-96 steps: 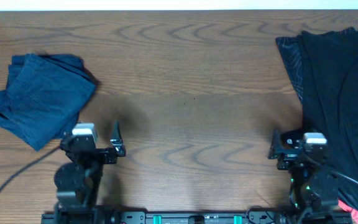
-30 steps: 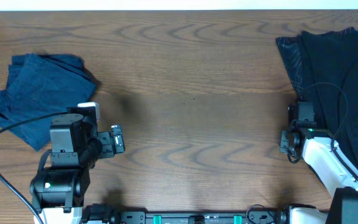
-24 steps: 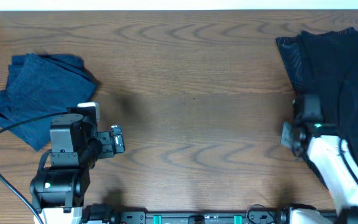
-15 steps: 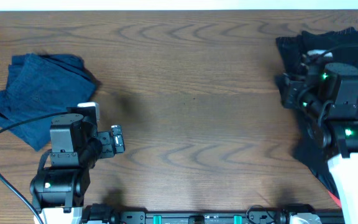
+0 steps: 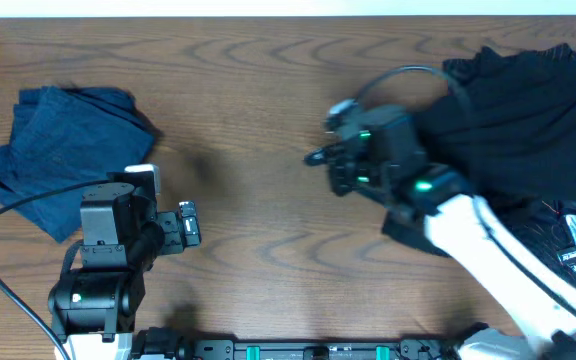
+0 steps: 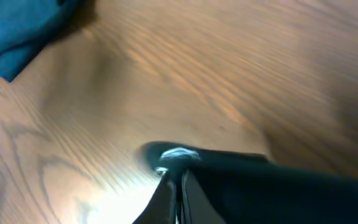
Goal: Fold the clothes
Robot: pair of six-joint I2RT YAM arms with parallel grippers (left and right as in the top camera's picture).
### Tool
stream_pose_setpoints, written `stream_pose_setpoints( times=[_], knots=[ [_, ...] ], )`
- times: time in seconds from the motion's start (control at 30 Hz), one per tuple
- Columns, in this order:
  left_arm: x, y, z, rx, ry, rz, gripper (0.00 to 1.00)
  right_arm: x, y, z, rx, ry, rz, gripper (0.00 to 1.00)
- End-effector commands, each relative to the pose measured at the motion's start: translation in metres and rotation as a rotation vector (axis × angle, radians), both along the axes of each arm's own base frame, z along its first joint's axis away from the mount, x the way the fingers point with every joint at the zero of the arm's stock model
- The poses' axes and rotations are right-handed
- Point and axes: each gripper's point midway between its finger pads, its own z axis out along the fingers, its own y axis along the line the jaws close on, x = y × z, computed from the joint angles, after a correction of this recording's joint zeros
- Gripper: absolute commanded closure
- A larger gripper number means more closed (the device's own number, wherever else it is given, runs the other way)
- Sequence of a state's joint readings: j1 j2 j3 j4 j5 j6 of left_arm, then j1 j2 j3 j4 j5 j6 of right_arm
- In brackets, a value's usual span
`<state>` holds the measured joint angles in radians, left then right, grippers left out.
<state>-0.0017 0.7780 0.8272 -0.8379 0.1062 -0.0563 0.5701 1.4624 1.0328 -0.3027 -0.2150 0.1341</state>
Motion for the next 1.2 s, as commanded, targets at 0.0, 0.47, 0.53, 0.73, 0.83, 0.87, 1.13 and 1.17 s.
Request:
stream_pose_setpoints(
  times=[0.0, 0.47, 0.53, 0.73, 0.83, 0.87, 1.13, 1.17],
  knots=[
    [0.002, -0.002, 0.008, -0.017, -0.019, 0.000, 0.02, 0.000, 0.043, -0.013, 0.039, -0.030, 0.068, 0.90],
    [0.008, -0.007, 0.014, -0.049, -0.051, -0.010, 0.02, 0.050, -0.016, 0.001, -0.087, -0.180, -0.317, 0.33],
    [0.013, -0.007, 0.019, -0.099, -0.074, 0.045, 0.02, 0.046, -0.056, 0.002, -0.168, -0.150, -0.403, 0.21],
    [0.033, -0.025, 0.027, -0.252, -0.108, 0.052, 0.02, 0.019, -0.163, 0.004, -0.299, 0.000, -0.625, 0.01],
    [0.044, -0.040, 0.021, -0.320, -0.074, -0.010, 0.02, 0.004, -0.202, 0.005, -0.330, 0.064, -0.709, 0.01],
    [0.047, -0.045, 0.017, -0.340, -0.056, -0.026, 0.02, -0.001, -0.216, 0.005, -0.338, 0.088, -0.743, 0.01],
    [0.088, -0.104, -0.032, -0.465, 0.091, -0.155, 0.02, -0.032, -0.288, 0.006, -0.295, 0.211, -1.028, 0.01],
    [0.092, -0.113, -0.039, -0.471, 0.106, -0.170, 0.02, -0.035, -0.291, 0.006, -0.289, 0.223, -1.037, 0.01]
  ],
)
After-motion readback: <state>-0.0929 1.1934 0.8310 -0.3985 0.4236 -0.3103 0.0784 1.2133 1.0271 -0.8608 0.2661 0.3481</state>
